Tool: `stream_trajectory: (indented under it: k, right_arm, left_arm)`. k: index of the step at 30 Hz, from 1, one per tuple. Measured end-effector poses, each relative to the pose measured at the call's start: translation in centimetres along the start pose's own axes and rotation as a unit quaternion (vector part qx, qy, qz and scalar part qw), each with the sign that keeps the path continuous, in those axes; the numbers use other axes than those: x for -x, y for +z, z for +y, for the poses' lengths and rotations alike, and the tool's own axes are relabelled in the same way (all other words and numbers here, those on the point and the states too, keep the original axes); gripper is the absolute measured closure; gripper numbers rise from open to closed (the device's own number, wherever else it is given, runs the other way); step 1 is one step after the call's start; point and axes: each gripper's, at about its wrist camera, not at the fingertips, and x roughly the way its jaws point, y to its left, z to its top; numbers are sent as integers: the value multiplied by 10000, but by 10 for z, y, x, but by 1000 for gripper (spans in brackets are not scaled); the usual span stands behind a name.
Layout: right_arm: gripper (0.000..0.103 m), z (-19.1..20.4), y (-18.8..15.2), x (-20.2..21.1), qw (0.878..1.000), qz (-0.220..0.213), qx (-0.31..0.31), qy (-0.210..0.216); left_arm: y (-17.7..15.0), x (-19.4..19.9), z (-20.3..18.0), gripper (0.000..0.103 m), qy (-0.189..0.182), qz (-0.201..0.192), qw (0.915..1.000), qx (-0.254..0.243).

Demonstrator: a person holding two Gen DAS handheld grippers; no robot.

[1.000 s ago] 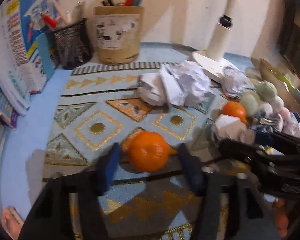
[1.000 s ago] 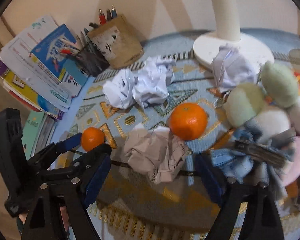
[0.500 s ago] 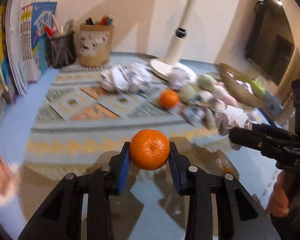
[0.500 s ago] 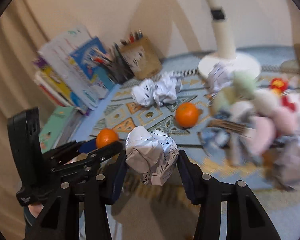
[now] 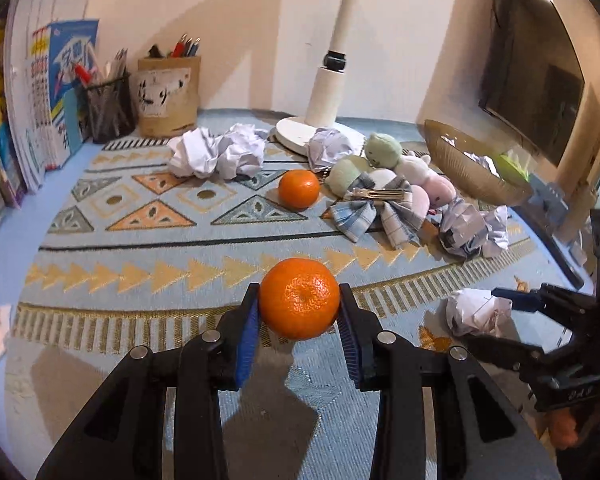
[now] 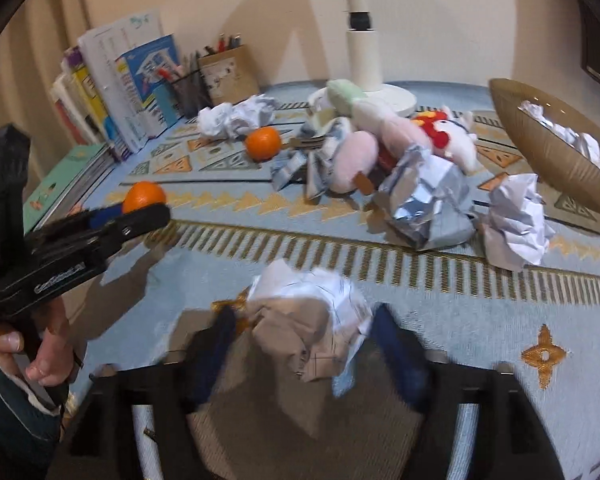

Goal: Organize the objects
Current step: 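Grasp a mandarin with the left gripper while the right grasps a paper ball, then carry the mandarin and paper ball to the bowl with both grippers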

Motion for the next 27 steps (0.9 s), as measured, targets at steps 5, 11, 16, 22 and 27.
stream_trajectory:
  k: [5, 11, 16, 22, 27]
  right_arm:
    - [20, 3, -2, -1, 9999, 96, 120, 78]
    - [15, 6, -5, -9, 9992, 232, 162, -283]
    - [36, -1, -6, -5, 9996, 119, -31, -245]
    - [58, 9, -10, 21, 9982, -503, -68, -308]
    - [57, -10, 21, 85, 9903, -1160, -49, -761]
  left_arm:
    - [-1, 0, 2, 69, -156, -12, 9998, 82]
    - [0, -1, 3, 69, -156, -4, 9999, 65]
    - [0, 3, -2, 69, 55, -126, 9999, -35]
    - [16, 10, -28, 70, 172, -168, 9992, -332]
    - [94, 43, -86, 69, -378, -892, 9922, -781]
